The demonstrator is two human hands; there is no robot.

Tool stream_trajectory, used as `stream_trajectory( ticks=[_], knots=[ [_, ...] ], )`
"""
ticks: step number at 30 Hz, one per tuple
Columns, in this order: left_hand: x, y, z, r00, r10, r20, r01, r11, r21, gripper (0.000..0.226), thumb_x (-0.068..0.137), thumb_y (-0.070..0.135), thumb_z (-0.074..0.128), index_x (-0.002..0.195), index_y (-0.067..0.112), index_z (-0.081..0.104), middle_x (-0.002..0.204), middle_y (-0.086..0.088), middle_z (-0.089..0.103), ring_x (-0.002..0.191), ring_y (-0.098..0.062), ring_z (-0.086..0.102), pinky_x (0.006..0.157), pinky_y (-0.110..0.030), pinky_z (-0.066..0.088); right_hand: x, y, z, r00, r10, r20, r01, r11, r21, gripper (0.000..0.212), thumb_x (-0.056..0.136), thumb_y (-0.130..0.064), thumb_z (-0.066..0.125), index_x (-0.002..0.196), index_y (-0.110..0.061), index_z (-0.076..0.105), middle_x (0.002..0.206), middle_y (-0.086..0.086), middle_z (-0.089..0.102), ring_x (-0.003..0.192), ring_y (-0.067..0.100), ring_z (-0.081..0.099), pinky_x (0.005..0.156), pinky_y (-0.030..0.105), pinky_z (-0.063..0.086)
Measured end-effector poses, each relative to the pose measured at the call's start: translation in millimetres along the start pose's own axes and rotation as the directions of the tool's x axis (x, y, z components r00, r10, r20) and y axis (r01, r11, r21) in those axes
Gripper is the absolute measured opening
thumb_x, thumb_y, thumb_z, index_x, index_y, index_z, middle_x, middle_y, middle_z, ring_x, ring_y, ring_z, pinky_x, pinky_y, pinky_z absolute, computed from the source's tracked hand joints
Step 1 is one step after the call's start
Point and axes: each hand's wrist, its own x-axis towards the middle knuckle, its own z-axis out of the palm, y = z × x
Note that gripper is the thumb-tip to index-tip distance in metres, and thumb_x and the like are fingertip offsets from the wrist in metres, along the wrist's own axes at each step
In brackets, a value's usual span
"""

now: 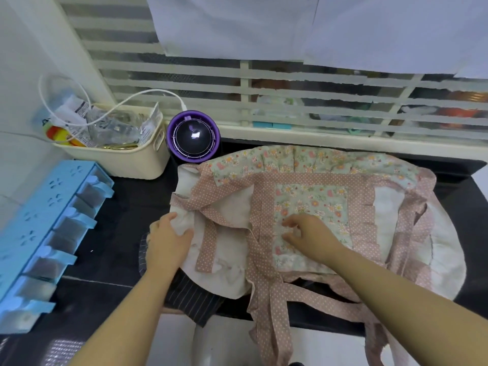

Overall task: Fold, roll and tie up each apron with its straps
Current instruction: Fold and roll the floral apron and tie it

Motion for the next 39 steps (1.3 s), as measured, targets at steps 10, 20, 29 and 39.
stream_trajectory(
  ticks=[10, 20, 29, 39],
  knots=[
    [29, -14, 24, 0.987, -0.003, 0.159, 0.017, 0.996, -0.089, 0.051, 0.088, 0.017, 0.065, 0.134, 0.011, 0.045, 0.109, -0.009, 0.057, 0.096, -0.023, 0.057, 0.081, -0.033, 0.045, -2, -37, 72, 0.995, -0.077, 0.069, 0.096, 0.931, -0.352, 0.088, 0.079, -0.063, 0.057, 0.148, -0.027, 0.016, 0.146, 0.004, 0.026, 0.134, 0.026, 0.027, 0.106, 0.046, 0.03],
    [62, 11, 0, 0.928, 0.357, 0.101, -0.359, 0.794, 0.491, 0.035, 0.089, 0.033, 0.061, 0.121, 0.02, 0.057, 0.145, -0.005, 0.037, 0.141, -0.03, 0.02, 0.113, -0.058, 0.015, 11, -32, 58, 0.984, -0.007, 0.177, 0.074, 0.924, -0.375, 0.078, 0.084, -0.057, 0.058, 0.145, -0.024, 0.022, 0.144, 0.006, 0.03, 0.134, 0.028, 0.029, 0.107, 0.054, 0.027],
    [59, 45, -98, 0.884, 0.288, 0.368, -0.394, 0.882, 0.257, 0.04, 0.085, 0.046, 0.065, 0.075, 0.007, 0.063, 0.067, 0.0, 0.053, 0.06, -0.011, 0.047, 0.058, -0.025, 0.036, 19, -37, 50, 0.958, 0.041, 0.282, 0.079, 0.912, -0.402, 0.087, 0.08, -0.059, 0.063, 0.146, -0.023, 0.019, 0.148, 0.004, 0.028, 0.136, 0.027, 0.029, 0.107, 0.056, 0.029],
    [77, 51, -134, 0.955, 0.278, -0.103, -0.018, 0.402, 0.915, 0.054, 0.081, 0.074, 0.047, 0.092, 0.025, 0.066, 0.099, 0.001, 0.062, 0.103, -0.022, 0.055, 0.101, -0.039, 0.028, 41, -30, 40, 0.895, 0.049, 0.442, 0.094, 0.951, -0.294, 0.097, 0.068, -0.067, 0.069, 0.144, -0.026, 0.024, 0.142, 0.002, 0.033, 0.129, 0.029, 0.036, 0.105, 0.055, 0.034]
  ],
)
